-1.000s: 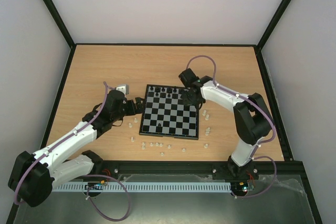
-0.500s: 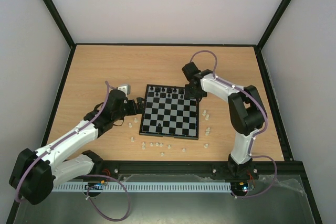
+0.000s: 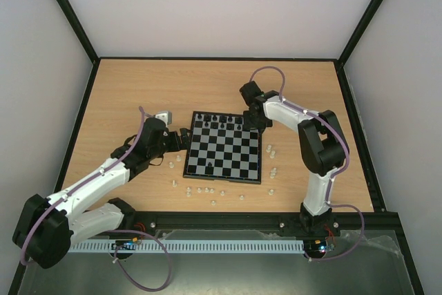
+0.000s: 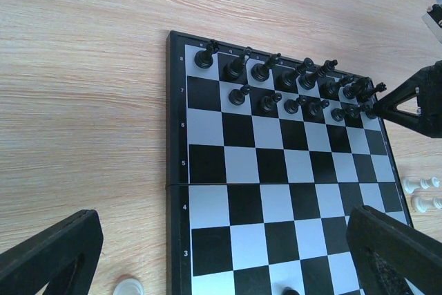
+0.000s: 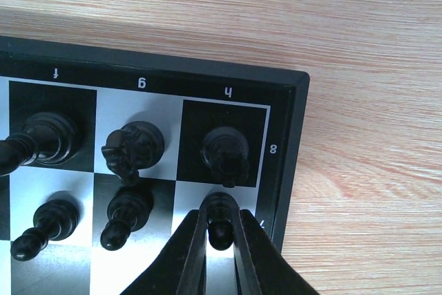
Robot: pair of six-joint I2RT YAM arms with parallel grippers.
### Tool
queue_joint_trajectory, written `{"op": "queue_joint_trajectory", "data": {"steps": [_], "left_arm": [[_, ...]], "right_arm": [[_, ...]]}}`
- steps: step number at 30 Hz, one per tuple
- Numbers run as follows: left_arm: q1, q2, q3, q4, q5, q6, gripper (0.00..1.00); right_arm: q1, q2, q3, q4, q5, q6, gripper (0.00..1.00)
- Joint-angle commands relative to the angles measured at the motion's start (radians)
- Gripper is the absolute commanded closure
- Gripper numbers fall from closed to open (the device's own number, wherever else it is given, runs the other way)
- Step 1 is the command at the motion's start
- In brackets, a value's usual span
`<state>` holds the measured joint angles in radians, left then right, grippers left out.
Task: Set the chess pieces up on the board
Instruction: Place the chess piece on the chessboard.
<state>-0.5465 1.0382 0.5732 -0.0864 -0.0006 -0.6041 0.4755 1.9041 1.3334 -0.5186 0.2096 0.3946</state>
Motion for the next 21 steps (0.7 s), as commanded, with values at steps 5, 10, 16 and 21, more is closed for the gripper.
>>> {"op": "queue_joint_trajectory", "data": {"steps": [5, 10, 16, 21], "left_arm": [[0.0, 0.013, 0.005, 0.015, -0.013, 0.012, 0.01], [-0.002, 0.01, 0.006, 0.014, -0.015, 0.012, 0.01], [-0.002, 0.013, 0.006, 0.015, -0.015, 0.011, 0.01], [-0.003, 0.008, 0.005, 0.012, -0.018, 0.011, 0.0]], "right_arm": [[-0.005, 0.014, 0.005, -0.033, -0.024, -0.013, 0.88], [-0.005, -0.001, -0.009, -0.035, -0.03, -0.013, 0.89], [-0.005, -0.012, -0.028, -0.032, -0.02, -0.013, 0.88], [-0.005, -0.022, -0.033, -0.032, -0.02, -0.013, 0.87]]}}
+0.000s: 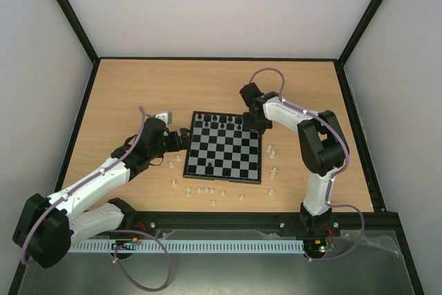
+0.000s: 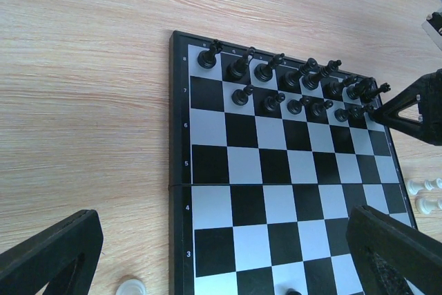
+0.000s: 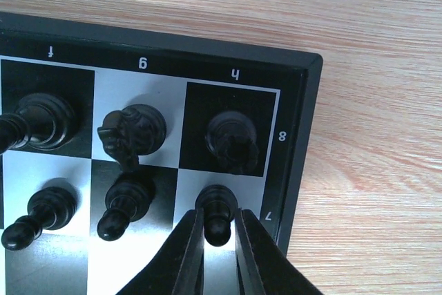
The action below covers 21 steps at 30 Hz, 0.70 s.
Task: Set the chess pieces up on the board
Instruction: Place the chess piece on the chessboard.
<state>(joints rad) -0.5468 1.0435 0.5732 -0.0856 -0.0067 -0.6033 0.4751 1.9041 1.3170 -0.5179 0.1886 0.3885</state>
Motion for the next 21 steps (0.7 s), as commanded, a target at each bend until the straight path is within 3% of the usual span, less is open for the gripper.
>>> {"op": "queue_joint_trajectory", "data": {"steps": [1, 6, 13, 16, 21], "left_arm": [[-0.002, 0.003, 0.006, 0.011, -0.014, 0.01, 0.01], [-0.002, 0.0, 0.013, 0.002, -0.018, 0.009, 0.01], [-0.002, -0.009, 0.031, -0.037, -0.023, -0.002, 0.0], [-0.01, -0.023, 0.048, -0.097, -0.024, -0.012, 0.01], [-0.052, -0.051, 0.078, -0.204, -0.048, -0.021, 0.0]], "right_arm": [[-0.004, -0.025, -0.016, -0.032, 0.0, -0.008, 0.86], [-0.004, -0.055, -0.018, -0.028, -0.009, -0.01, 0.83], [-0.004, -0.162, -0.056, -0.023, -0.03, -0.011, 0.71], [-0.004, -0.24, -0.11, -0.005, -0.063, -0.006, 0.55], [-0.004, -0.379, -0.212, 0.06, -0.142, 0.011, 0.2]]}}
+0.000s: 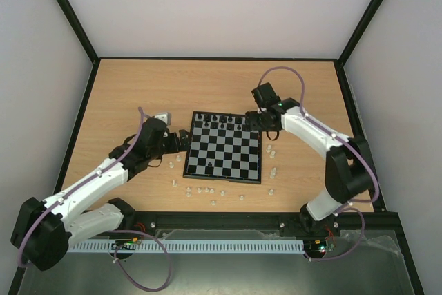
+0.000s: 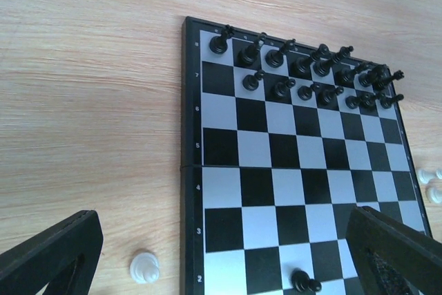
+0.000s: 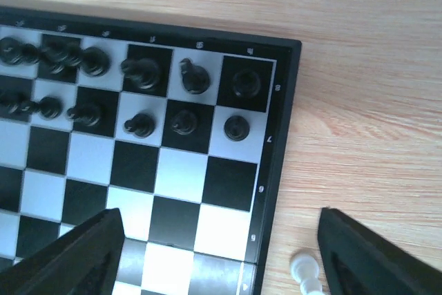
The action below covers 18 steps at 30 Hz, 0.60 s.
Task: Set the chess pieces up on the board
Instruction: Place the chess piece on the chessboard, then pick up the chess piece from the chessboard.
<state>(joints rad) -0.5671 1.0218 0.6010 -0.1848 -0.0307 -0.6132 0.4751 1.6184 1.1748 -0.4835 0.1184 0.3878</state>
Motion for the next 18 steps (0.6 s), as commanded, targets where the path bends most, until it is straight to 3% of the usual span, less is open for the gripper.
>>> {"op": "queue_joint_trajectory", "data": {"steps": [1, 6, 13, 18], "left_arm": [[-0.048, -0.032, 0.057, -0.121, -0.028, -0.012, 0.0], [-0.154, 0.018, 0.119, -0.226, -0.061, -0.024, 0.01], [-0.277, 0.082, 0.129, -0.336, -0.096, -0.068, 0.0], [-0.415, 0.236, 0.171, -0.34, -0.143, -0.115, 0.01]], "right_arm": [[-0.004, -0.121, -0.092, 0.04, -0.093, 0.015, 0.15], [-0.004, -0.258, -0.191, 0.123, -0.223, 0.032, 0.01], [-0.003, -0.35, -0.267, 0.158, -0.267, 0.035, 0.05], [-0.004, -0.372, -0.281, 0.173, -0.314, 0.034, 0.08]]}}
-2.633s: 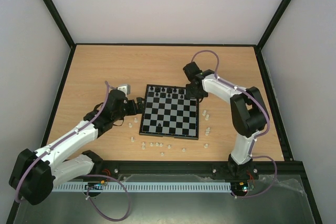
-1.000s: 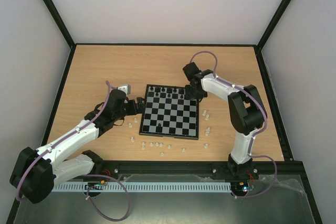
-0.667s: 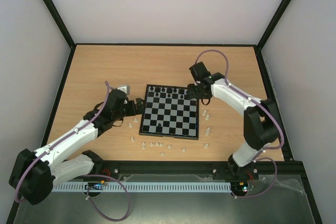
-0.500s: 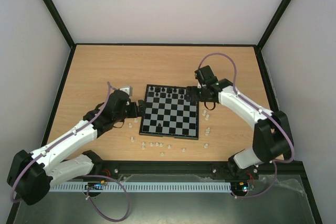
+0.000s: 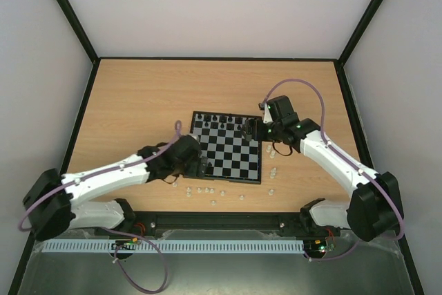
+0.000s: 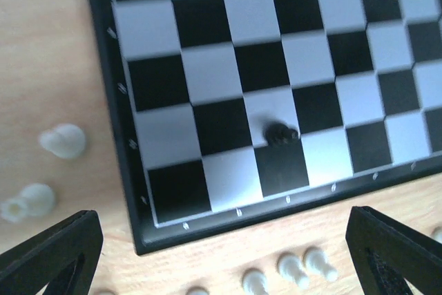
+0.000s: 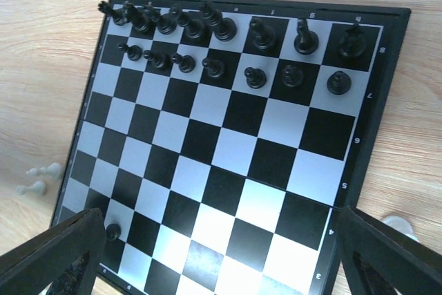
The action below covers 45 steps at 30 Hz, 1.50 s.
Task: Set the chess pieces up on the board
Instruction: Pick up the chess piece from the chessboard.
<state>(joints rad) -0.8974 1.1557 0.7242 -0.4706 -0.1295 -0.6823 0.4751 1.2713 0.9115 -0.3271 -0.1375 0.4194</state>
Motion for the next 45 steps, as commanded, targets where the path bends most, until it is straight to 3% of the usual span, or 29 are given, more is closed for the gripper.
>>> {"op": "queue_joint_trajectory", "data": {"steps": [1, 8, 15, 24, 45], "left_arm": [[-0.107, 0.139, 0.066, -0.052, -0.059, -0.05, 0.01], [-0.166, 0.324, 0.16, -0.017, -0.092, -0.037, 0.01], [-0.162, 0.4, 0.204, 0.013, -0.103, -0.002, 0.19], [-0.121, 0.435, 0.197, 0.049, -0.091, 0.036, 0.58], [-0.092, 0.481, 0.188, 0.097, -0.07, 0.046, 0.85]], "right_arm": [[-0.003, -0.025, -0.02, 0.021, -0.07, 0.003, 0.09], [-0.003, -0.042, -0.032, 0.03, -0.09, 0.004, 0.13], [-0.003, -0.065, -0.037, 0.031, -0.073, 0.004, 0.14], [-0.003, -0.087, -0.039, 0.033, -0.055, 0.004, 0.15], [-0.002, -0.081, -0.051, 0.052, -0.058, 0.007, 0.14]]}}
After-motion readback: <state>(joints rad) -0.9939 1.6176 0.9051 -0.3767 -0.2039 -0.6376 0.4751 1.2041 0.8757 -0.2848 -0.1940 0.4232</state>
